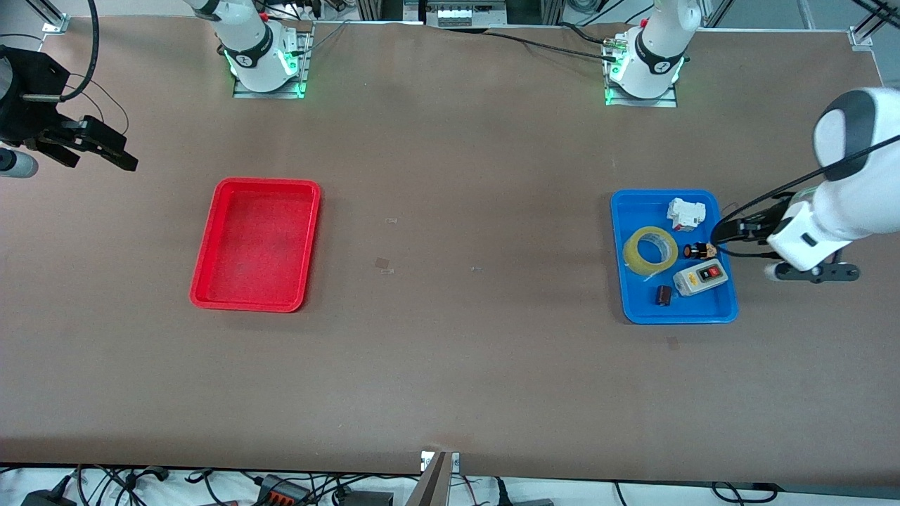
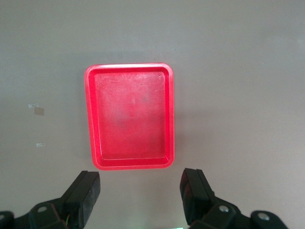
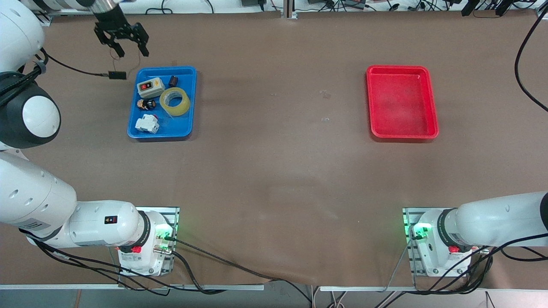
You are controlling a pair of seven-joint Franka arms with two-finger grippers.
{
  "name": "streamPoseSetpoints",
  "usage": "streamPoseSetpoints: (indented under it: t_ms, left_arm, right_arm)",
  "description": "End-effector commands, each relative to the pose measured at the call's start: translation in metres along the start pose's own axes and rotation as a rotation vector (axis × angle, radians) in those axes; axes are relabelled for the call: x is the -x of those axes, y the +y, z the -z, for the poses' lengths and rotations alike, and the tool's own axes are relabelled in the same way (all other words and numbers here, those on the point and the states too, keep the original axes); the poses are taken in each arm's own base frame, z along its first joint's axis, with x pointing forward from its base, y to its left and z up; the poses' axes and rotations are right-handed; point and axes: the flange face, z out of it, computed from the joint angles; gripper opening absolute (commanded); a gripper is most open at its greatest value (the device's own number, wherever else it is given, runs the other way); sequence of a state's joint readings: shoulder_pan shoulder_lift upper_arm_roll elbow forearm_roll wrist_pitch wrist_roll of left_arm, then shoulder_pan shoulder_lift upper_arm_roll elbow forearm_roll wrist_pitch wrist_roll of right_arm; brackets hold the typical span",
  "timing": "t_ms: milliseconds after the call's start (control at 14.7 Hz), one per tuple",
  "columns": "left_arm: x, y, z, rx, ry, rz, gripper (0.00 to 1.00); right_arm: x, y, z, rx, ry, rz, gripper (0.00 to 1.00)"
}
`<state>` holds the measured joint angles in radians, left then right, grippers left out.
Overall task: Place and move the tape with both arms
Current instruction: 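Lower the left gripper onto the yellow tape roll and close it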
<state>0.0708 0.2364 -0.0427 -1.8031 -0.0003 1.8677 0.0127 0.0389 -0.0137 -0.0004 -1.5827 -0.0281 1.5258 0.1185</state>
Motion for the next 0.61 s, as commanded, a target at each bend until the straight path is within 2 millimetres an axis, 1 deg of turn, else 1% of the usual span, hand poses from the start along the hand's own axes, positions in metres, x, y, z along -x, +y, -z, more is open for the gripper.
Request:
streamPoseSetpoints:
  t_ms: [0, 136, 205, 341, 409, 477, 545]
  left_arm:
    - [-0.006, -0.002, -0.031, 0.018, -0.022, -0.012, 1.0]
    - [-0.011, -0.003, -0.057, 0.017, -0.048, -0.026, 1.0]
    - [-0.011, -0.003, -0.069, 0.019, -0.054, -0.064, 1.0]
    - [-0.009, -0.013, -0.09, 0.026, -0.061, -0.083, 1.0]
    - [-0.012, -0.019, -0.104, 0.029, -0.053, -0.096, 1.0]
    - [-0.013, -0.022, -0.117, 0.029, -0.039, -0.101, 1.0]
    - [-0.012, -0.021, -0.125, 0.028, -0.022, -0.101, 1.0]
  right_arm:
    - [0.0, 0.002, 0.003, 0.009, 0.011, 0.01, 0.98]
    - [0.0, 0.003, 0.003, 0.009, 0.012, 0.009, 0.98]
    - [-0.001, 0.003, 0.003, 0.009, 0.013, 0.007, 0.98]
    - [0.0, 0.004, 0.005, 0.008, 0.016, 0.007, 0.98]
    - [-0.001, 0.006, 0.005, 0.008, 0.018, 0.004, 0.98]
    - [-0.001, 0.007, 0.004, 0.004, 0.016, 0.001, 0.98]
    - [0.0, 0.008, 0.006, 0.003, 0.019, 0.0, 0.98]
